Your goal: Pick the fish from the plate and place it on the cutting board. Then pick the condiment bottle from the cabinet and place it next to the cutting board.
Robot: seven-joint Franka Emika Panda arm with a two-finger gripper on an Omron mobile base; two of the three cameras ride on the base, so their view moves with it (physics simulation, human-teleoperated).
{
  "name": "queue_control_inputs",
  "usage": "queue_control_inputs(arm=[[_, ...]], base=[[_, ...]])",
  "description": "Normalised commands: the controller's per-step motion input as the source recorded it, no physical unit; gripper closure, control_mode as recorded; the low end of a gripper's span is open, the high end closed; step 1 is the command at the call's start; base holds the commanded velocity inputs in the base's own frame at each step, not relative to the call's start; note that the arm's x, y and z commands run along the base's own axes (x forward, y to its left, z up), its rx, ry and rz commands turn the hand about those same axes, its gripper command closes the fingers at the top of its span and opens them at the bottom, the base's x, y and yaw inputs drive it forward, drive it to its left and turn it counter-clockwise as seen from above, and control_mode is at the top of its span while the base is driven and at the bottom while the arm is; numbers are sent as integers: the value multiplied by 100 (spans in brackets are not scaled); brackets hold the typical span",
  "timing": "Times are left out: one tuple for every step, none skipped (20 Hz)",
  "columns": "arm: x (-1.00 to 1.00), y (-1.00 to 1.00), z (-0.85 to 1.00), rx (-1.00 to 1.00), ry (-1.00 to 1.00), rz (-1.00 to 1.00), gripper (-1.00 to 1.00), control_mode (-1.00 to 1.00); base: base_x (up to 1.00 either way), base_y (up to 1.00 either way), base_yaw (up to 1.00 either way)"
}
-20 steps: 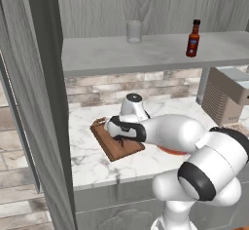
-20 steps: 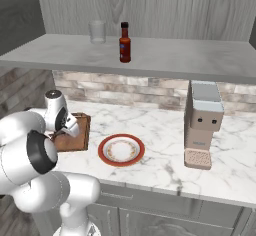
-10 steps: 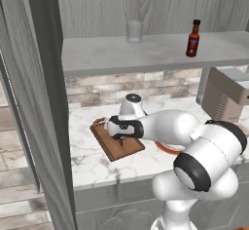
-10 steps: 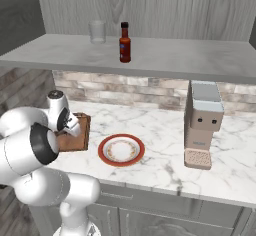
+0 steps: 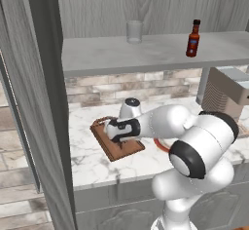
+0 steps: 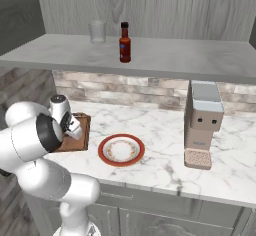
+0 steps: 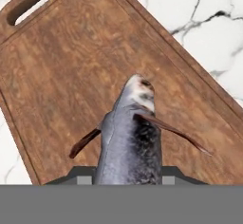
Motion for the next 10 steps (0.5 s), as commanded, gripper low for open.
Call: queue_control_inputs(arm=[[8,0,-21,0,0,0,100,-100],[7,0,-21,0,0,0,100,-100],[8,0,-21,0,0,0,100,-100],[9,0,-19,0,0,0,100,-100],[9,0,-18,0,0,0,100,-100],[9,0,-18,0,0,0,100,-100],[10,0,-17,0,0,0,100,-100],[16,0,-14,0,0,0,100,-100],[17,0,-12,0,0,0,100,-100],[17,0,-13,0,0,0,100,-100]], base=[[0,0,0],[0,0,0],[0,0,0],[0,0,0],[0,0,0],[0,0,0],[0,0,0],[0,0,0],[0,0,0],[0,0,0]])
